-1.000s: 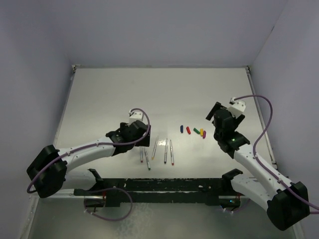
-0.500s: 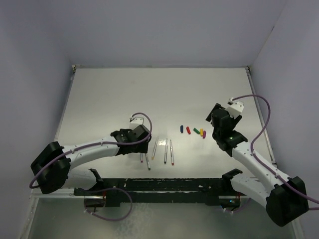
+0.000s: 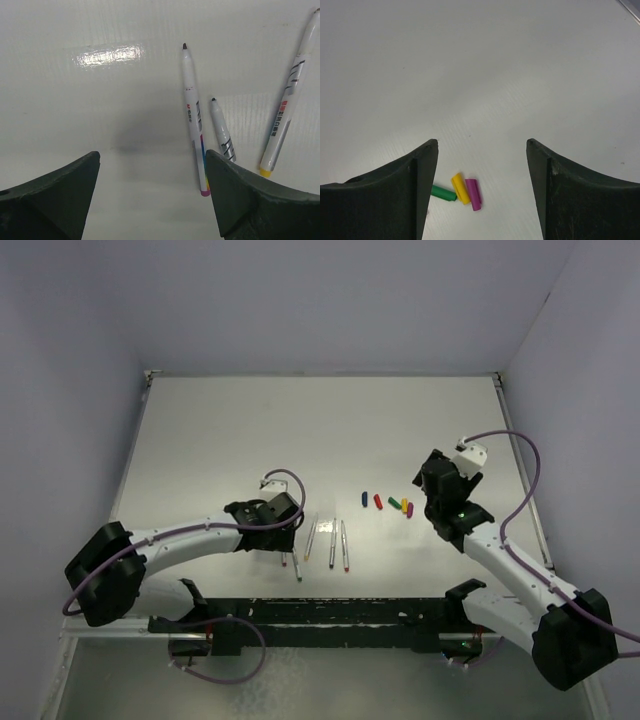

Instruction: Insert the pens into the pen caps

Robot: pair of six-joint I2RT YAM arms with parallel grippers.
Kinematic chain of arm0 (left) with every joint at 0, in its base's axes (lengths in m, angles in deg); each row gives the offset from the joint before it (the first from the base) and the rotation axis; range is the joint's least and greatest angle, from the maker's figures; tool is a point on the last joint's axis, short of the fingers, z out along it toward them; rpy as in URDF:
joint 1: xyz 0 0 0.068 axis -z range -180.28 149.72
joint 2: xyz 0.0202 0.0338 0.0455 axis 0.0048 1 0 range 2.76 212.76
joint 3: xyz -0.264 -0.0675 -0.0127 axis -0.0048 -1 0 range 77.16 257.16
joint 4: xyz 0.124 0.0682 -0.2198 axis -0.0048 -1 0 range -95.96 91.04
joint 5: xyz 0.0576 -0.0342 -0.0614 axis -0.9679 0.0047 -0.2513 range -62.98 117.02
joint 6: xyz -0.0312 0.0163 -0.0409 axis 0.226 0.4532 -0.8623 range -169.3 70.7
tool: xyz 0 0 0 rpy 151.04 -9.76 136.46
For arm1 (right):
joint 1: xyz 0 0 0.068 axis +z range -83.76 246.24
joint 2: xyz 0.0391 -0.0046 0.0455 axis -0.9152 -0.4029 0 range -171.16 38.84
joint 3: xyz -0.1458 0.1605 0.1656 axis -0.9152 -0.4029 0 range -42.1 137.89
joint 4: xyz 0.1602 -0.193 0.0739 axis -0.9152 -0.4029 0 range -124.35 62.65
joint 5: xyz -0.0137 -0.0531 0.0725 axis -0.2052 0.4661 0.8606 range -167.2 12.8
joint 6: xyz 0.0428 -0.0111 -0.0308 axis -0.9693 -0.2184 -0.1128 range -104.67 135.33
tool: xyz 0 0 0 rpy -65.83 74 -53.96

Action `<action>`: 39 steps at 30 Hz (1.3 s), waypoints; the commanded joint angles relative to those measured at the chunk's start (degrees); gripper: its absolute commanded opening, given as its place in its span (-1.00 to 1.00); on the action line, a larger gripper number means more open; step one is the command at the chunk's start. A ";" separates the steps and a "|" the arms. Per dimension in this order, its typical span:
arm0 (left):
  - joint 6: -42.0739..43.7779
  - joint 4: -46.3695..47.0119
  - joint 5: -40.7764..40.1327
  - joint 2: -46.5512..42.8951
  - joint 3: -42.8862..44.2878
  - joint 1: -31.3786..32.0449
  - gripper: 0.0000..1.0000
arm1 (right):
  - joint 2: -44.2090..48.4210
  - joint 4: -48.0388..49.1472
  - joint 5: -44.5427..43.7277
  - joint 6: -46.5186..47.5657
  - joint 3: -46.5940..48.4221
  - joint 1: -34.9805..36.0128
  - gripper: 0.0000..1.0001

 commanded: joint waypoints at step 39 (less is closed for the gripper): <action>1.81 4.68 11.59 9.85 -0.89 0.27 0.39 | 1.88 -2.23 -3.05 -1.53 1.40 -0.28 0.51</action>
